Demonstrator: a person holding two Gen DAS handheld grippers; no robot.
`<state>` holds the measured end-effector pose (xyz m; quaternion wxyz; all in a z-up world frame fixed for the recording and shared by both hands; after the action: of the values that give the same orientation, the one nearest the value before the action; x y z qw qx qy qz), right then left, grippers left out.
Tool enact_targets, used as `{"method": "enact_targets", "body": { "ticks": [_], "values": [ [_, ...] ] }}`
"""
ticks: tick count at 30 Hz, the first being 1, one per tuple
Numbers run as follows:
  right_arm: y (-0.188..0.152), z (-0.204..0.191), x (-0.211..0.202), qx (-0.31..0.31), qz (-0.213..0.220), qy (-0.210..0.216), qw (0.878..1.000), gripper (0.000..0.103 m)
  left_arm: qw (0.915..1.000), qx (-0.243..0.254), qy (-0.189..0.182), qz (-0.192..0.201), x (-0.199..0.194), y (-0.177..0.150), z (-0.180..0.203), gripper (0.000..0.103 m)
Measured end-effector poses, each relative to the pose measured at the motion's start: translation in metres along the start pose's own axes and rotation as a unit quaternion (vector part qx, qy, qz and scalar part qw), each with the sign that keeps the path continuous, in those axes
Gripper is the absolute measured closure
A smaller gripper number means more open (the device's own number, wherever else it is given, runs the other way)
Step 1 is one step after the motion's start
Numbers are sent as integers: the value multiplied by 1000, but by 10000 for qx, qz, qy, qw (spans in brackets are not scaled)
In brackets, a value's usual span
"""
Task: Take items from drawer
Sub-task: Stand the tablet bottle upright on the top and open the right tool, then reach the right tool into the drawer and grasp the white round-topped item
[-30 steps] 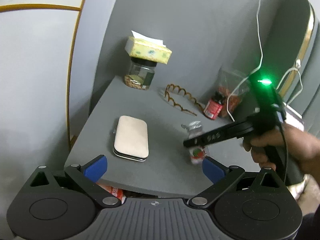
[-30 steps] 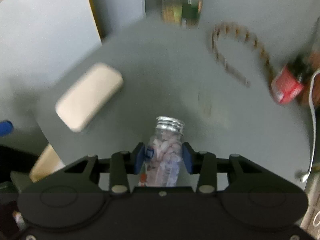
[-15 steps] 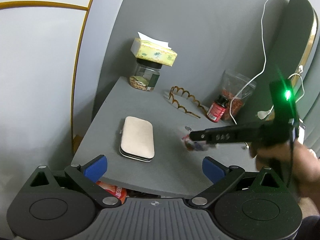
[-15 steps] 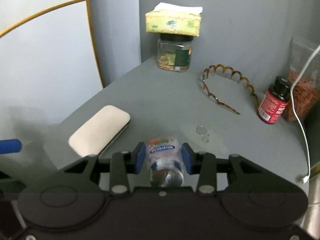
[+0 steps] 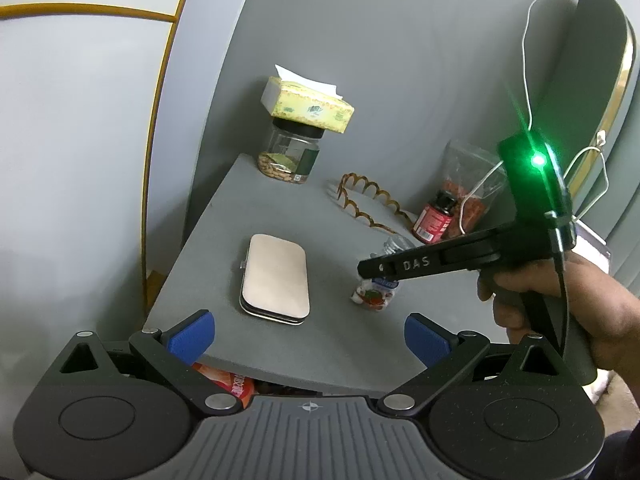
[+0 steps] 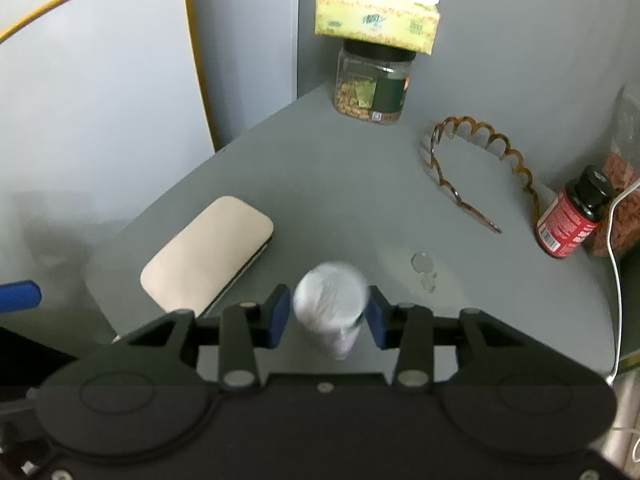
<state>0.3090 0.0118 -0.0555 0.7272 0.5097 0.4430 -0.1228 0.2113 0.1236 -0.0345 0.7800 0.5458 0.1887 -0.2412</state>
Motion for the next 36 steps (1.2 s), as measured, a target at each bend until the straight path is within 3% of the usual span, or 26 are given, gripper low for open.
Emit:
{"method": "enact_targets", "body": {
  "ticks": [5,7,9,11,16,20,22,23,24,32,35,36],
  "values": [
    [-7,23,-31,661,827,244,9941,37,10000,-44,-3,0,0,0,0,3],
    [-17,43,-46,1282,1230,444,9831,37,10000,-51,-18,11,0,0,0,3],
    [-28,54,-49,1692,1366,658,9738,37,10000,-47,-31,12,0,0,0,3],
    [-37,54,-44,1749,1277,765,9733,37,10000,-52,-35,8,0,1,0,3],
    [-43,38,-7,1222,780,561,9878,38,10000,-62,-48,9,0,1,0,3],
    [-35,30,11,951,740,403,9919,40,10000,-72,-21,13,-1,1,-3,3],
    [-31,26,16,833,757,429,9927,49,10000,-85,-19,23,-1,2,-4,3],
    [-31,25,19,798,695,423,9935,62,10000,-88,-17,24,-1,2,-4,3],
    [-30,23,21,767,619,414,9943,65,10000,-95,-16,26,-1,2,-4,3],
    [-44,17,9,634,455,337,9964,63,9999,-94,-36,73,-4,4,-5,3],
    [-44,19,-4,698,551,241,9957,45,9999,-88,12,96,-5,4,-6,3],
    [-46,22,-17,774,683,221,9944,43,9999,-110,33,98,-6,4,-8,3]
  ]
}}
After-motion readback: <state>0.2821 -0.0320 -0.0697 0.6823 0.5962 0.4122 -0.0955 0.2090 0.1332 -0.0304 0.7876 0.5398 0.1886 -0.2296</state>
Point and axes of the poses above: each gripper's, at about its wrist camera, not at the fingertips, and x roughly the way its jaws point, z to its right, y to its top, the point moved 6 cm from there along x, roughly the way its jaws point, and after that the axes turned 1 degree about -z, right-handed, at the moved point
